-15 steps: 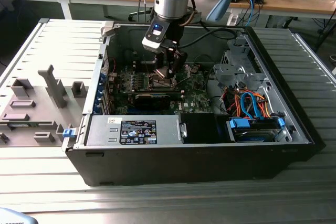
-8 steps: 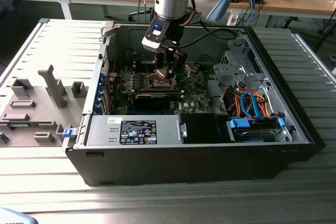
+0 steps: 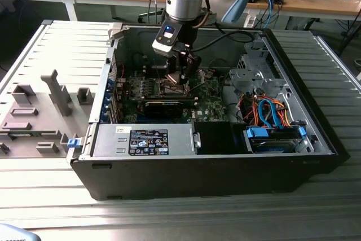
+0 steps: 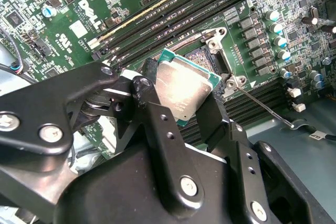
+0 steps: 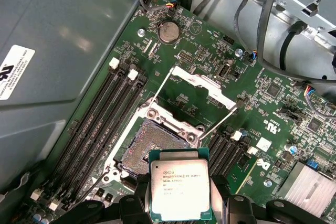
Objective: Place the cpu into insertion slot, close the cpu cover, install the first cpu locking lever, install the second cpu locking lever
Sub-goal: 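Place the cpu into insertion slot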
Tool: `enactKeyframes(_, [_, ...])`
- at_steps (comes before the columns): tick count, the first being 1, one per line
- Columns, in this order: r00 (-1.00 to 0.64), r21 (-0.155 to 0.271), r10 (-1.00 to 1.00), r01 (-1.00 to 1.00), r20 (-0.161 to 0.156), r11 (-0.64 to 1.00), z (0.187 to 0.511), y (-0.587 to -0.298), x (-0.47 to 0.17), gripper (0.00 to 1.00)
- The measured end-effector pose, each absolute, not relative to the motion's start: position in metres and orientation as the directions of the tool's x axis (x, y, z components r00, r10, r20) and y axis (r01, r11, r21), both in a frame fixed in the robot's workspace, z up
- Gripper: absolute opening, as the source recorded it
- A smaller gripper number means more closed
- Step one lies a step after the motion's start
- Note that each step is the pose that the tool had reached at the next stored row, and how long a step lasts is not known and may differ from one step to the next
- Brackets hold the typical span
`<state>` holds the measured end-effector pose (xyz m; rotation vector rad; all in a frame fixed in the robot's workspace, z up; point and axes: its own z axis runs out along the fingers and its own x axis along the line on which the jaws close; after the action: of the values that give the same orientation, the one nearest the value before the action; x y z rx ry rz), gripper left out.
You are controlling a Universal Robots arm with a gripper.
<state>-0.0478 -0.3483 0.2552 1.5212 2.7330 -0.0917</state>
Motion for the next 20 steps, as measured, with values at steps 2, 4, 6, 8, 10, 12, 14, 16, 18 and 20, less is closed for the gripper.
enactKeyframes(2, [-0.527,-0.045,0.849,0.85,-0.039,0.525,0.2552,-0.3483,-0.0478,0.55])
enactKeyframes(4, [-0.526,-0.045,0.85,0.85,-0.039,0.524,0.2552,-0.3483,-0.0478,0.55])
enactKeyframes(6, [-0.524,-0.045,0.851,0.851,-0.039,0.523,0.2552,-0.3483,-0.0478,0.55])
enactKeyframes(8, [-0.523,-0.045,0.851,0.852,-0.039,0.522,0.2552,-0.3483,-0.0478,0.55])
enactKeyframes(10, [-0.523,-0.045,0.852,0.852,-0.039,0.521,0.2553,-0.3483,-0.0478,0.55])
enactKeyframes(12, [-0.521,-0.045,0.852,0.853,-0.039,0.52,0.2552,-0.3483,-0.0478,0.55])
enactKeyframes(14, [-0.521,-0.045,0.853,0.854,-0.039,0.519,0.2552,-0.3483,-0.0478,0.55])
enactKeyframes(16, [-0.52,-0.045,0.853,0.854,-0.039,0.518,0.2553,-0.3483,-0.0478,0.55])
enactKeyframes(18, [-0.519,-0.045,0.854,0.854,-0.039,0.518,0.2552,-0.3483,-0.0478,0.55])
enactKeyframes(20, [-0.518,-0.045,0.854,0.855,-0.039,0.517,0.2552,-0.3483,-0.0478,0.55])
